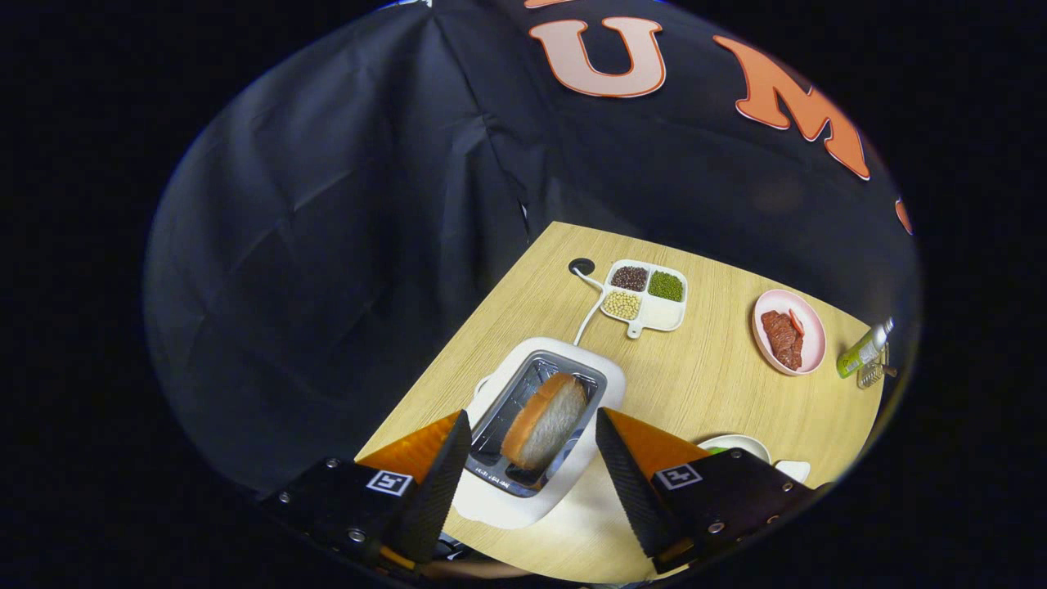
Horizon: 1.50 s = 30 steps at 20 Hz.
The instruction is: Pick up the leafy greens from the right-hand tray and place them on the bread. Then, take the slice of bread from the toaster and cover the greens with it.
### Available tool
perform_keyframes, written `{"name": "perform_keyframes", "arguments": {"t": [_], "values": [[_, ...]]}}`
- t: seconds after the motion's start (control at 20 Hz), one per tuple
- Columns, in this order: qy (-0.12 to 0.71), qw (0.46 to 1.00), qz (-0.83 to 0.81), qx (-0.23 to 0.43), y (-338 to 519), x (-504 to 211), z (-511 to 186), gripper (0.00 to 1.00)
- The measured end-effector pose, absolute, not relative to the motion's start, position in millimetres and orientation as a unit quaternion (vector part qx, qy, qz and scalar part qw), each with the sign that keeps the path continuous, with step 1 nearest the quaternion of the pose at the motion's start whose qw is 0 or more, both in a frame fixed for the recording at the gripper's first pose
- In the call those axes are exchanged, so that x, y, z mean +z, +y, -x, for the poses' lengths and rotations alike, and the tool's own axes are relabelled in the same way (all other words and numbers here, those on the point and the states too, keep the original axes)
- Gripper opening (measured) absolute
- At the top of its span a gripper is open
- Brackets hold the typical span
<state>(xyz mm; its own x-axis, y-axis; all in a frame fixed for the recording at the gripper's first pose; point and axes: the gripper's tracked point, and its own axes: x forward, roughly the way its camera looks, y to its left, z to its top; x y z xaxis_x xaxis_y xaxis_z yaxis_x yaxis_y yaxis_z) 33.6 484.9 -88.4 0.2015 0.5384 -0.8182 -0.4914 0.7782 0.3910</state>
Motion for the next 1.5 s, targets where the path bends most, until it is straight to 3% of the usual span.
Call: {"name": "perform_keyframes", "arguments": {"t": [0.25,0.45,0.55,0.75,0.8,0.9,1.5], "values": [[0.569,0.757,0.003,0.321,494,-115,-32,0.87],[0.578,0.752,0.013,0.315,498,-130,-32,0.77],[0.585,0.745,0.02,0.319,497,-136,-26,0.67],[0.579,0.756,0.009,0.305,487,-138,-35,0.37],[0.576,0.76,-0.005,0.3,484,-133,-38,0.24],[0.569,0.764,-0.039,0.301,480,-123,-42,0.14],[0.484,0.802,-0.148,0.317,388,-58,-57,0.11]]}}
